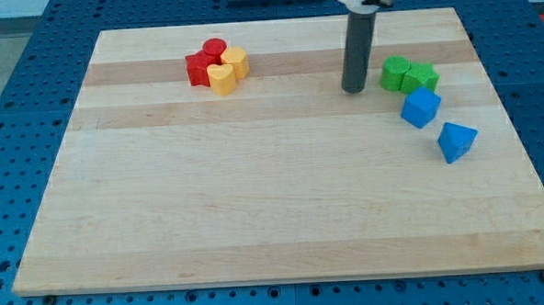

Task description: Separate the red blocks and yellow blocks

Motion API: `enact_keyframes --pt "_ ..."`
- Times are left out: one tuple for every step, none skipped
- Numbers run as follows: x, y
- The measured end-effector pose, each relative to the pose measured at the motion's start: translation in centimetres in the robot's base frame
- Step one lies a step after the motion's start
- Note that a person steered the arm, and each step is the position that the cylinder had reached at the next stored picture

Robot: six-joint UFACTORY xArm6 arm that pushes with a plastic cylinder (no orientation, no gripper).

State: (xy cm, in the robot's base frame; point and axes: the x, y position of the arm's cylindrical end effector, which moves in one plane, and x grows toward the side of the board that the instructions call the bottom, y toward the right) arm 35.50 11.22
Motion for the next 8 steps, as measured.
enact_keyframes --pt "-1.3 2.6" --pt "-4.1 4.2" --pt "-4.2 4.1" --pt "0.9 -3.7" --pt "6.1 -13.8" --pt "5.9 -22.6" --pt "3.2 -27.5" --pt "-0.8 -27.6"
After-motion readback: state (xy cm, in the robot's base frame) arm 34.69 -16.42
